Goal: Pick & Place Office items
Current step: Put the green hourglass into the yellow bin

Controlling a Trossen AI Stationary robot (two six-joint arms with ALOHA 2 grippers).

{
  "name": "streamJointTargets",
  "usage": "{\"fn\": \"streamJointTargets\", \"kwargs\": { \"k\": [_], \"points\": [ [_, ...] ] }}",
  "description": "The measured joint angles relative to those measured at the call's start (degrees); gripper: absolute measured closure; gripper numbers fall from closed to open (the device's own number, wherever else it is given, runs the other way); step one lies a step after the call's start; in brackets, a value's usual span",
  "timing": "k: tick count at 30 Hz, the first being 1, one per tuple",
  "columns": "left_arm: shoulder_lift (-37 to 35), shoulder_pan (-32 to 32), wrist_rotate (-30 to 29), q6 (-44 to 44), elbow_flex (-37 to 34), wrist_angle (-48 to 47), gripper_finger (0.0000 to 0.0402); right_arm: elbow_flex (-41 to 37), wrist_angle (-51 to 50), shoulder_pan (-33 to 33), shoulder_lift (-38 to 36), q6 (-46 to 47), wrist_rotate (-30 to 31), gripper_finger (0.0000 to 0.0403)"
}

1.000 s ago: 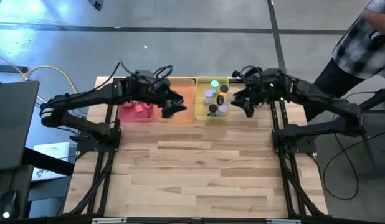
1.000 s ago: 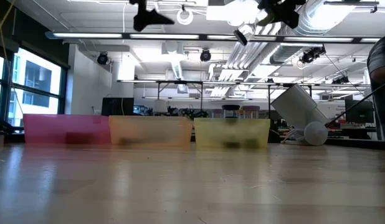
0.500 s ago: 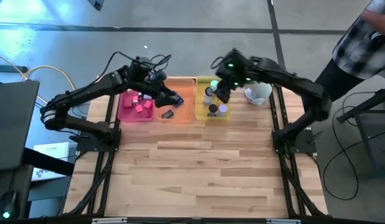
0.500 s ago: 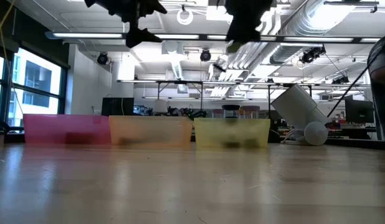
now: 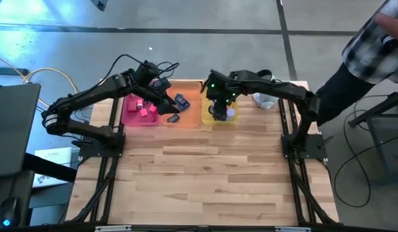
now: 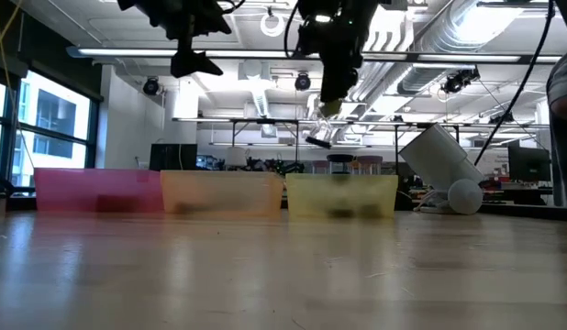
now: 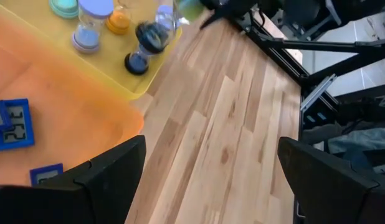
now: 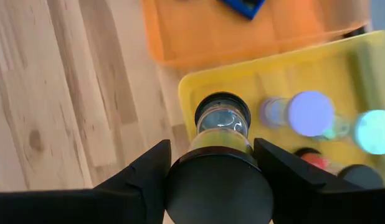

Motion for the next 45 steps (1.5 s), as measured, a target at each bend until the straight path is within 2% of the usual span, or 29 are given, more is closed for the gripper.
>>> {"fn": "streamJointTargets", "kwargs": {
  "k": [7,15,25,32,38,45],
  "points": [
    [0.0,-2.0,0.0,-3.2,0.0,0.2,0.0046,0.0,0.3,2.1,3.0,-0.2,1.4,0.0209],
    [0.0,-9.1,-1.0,-3.4,0.0,0.2,0.0046,0.0,1.6,2.1,8.1,-2.2,4.0,0.0209],
    [0.0,-16.1,-3.1,-3.4,0.0,0.1,0.0046,0.0,3.3,0.5,13.4,-4.2,4.1,0.0209],
    [0.0,-17.2,-4.2,-3.4,0.0,0.1,0.0046,0.0,3.8,-1.2,14.3,-4.5,2.5,0.0209],
    [0.0,-17.2,-4.4,-3.4,0.0,0.1,0.0046,0.0,4.0,-1.8,14.3,-4.6,-0.7,0.0191],
    [0.0,-17.2,-4.4,-3.3,0.0,0.1,0.0046,0.0,4.9,-1.8,14.3,-5.8,-0.6,0.0199]
  ]
}}
